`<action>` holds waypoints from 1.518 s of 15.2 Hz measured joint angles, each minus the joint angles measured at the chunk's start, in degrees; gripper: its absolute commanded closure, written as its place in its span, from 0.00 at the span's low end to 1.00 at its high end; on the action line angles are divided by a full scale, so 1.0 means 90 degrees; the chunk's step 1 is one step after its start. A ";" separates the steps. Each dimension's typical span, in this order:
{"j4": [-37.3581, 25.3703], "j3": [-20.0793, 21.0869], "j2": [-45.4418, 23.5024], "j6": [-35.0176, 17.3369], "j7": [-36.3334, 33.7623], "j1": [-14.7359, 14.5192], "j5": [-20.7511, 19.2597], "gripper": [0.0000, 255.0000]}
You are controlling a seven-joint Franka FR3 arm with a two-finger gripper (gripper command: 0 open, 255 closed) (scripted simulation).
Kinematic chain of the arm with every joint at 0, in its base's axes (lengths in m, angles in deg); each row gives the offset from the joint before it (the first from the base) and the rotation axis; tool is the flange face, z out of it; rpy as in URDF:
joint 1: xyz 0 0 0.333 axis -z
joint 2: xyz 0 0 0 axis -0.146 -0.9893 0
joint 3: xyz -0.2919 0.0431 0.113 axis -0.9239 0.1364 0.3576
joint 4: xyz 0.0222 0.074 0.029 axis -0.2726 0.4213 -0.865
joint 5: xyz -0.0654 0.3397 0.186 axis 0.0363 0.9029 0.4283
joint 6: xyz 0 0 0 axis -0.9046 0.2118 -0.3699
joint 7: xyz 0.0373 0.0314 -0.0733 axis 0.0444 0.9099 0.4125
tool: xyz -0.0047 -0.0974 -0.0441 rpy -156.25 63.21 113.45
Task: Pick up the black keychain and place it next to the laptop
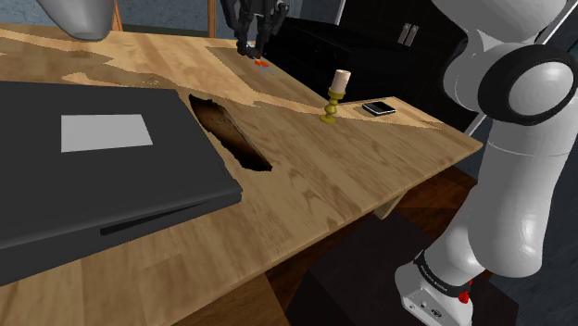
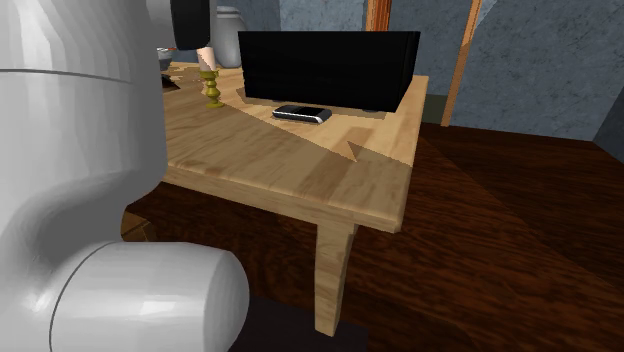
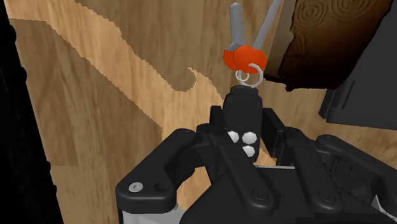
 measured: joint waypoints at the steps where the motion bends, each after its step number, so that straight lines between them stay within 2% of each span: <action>1: 0.0316 0.0007 0.0134 -0.0184 0.0001 0.0075 0.0057 1.00; 6: 0.1521 0.0007 0.0635 -0.0910 0.0047 0.0339 0.0276 1.00; 14: 0.2782 -0.0012 0.1022 -0.1805 0.0086 0.0515 0.0440 1.00; 18: 0.3325 -0.0024 0.1170 -0.2212 0.0107 0.0576 0.0499 1.00; 23: 0.3407 -0.0023 0.1167 -0.2298 0.0096 0.0574 0.0497 1.00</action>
